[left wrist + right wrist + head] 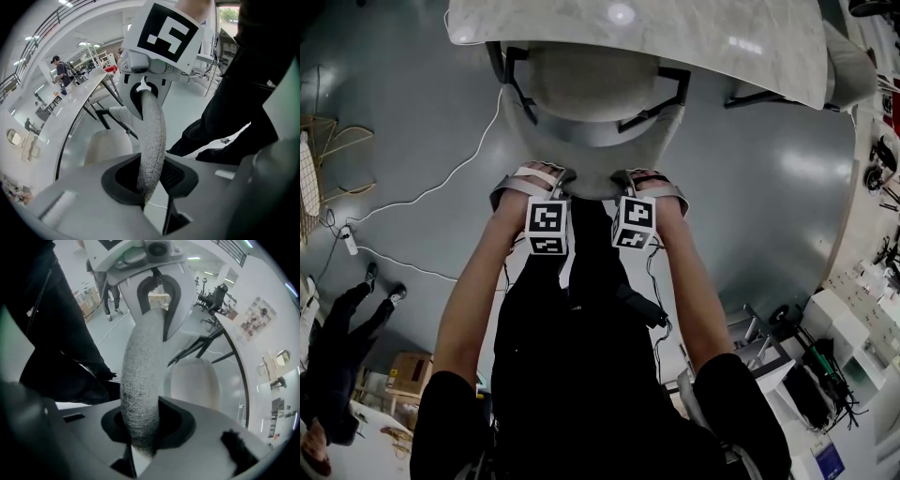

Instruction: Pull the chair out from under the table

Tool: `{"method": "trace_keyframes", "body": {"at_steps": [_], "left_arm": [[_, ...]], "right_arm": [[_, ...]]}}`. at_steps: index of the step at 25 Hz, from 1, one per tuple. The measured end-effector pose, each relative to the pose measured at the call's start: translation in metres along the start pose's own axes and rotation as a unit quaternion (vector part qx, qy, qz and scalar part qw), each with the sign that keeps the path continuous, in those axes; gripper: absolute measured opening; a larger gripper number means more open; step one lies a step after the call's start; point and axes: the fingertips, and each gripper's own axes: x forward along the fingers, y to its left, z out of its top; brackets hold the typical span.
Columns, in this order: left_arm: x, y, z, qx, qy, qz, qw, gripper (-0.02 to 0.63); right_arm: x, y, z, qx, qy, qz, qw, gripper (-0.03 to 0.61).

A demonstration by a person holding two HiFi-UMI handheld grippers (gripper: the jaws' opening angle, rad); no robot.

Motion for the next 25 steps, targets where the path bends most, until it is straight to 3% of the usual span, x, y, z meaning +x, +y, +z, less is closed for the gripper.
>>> {"method": "trace_keyframes", "body": {"at_steps": [18,25], "left_arm": [[-0.005,-0.032,0.006,0.002,0.0,-0.006,1.0,0.089],[-0.004,-0.065,0.0,0.002,-0.004,-0.008,1.0,0.087]], "right_arm": [[-0.002,0.033,0.003,0.003,0.001,0.004,1.0,0.081],[0.004,0.062,0.014,0.0,0.007,0.009,1.0,0.081]]}}
